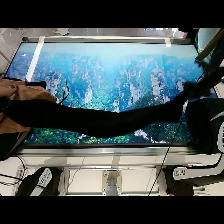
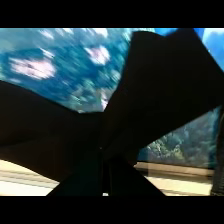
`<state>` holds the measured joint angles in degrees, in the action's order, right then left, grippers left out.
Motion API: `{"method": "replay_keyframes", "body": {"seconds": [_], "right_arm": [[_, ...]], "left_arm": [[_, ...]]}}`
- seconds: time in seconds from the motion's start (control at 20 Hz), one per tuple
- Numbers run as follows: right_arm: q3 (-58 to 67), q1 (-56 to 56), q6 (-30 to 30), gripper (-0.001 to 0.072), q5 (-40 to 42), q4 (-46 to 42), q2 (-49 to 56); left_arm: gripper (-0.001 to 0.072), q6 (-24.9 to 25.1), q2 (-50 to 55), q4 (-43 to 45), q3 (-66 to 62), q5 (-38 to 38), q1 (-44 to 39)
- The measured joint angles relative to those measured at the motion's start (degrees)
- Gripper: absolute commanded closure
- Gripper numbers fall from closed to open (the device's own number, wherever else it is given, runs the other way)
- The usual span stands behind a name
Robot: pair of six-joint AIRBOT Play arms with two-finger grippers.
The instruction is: Fold the clothes and pants, and hang the long-sleeved shirts on hangers.
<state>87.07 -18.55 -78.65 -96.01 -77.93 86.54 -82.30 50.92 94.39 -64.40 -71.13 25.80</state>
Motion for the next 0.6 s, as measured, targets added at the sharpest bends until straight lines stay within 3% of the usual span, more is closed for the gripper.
{"method": "replay_keyframes", "body": {"seconds": [0.25, 0.45, 0.5, 0.55, 0.6], "right_arm": [[-25.2, -1.0, -1.6, 0.0702, 12.9, -5.9, -6.0], [-34.3, -3.1, -2.2, 0.0675, 17.8, -8.1, -10.8], [-35.1, -3.7, -2.4, 0.0544, 18.2, -8.3, -12.0], [-35.5, -4.1, -2.4, 0.0366, 18.4, -8.7, -13.4], [-35.6, -4.4, -2.4, 0.0318, 18.6, -9.0, -14.6]], "left_arm": [[0.0686, 0.0, 2.3, 0.1, 0.0, 0.0, 0.0], [0.0686, 0.0, 2.5, 0.1, 0.0, 0.0, 0.0], [0.0685, 0.0, 2.4, 0.1, 0.0, 0.0, 0.0], [0.0686, 0.0, 2.2, 0.0, 0.0, 0.0, 0.0], [0.0686, 0.0, 2.1, 0.0, 0.0, 0.0, 0.0]]}}
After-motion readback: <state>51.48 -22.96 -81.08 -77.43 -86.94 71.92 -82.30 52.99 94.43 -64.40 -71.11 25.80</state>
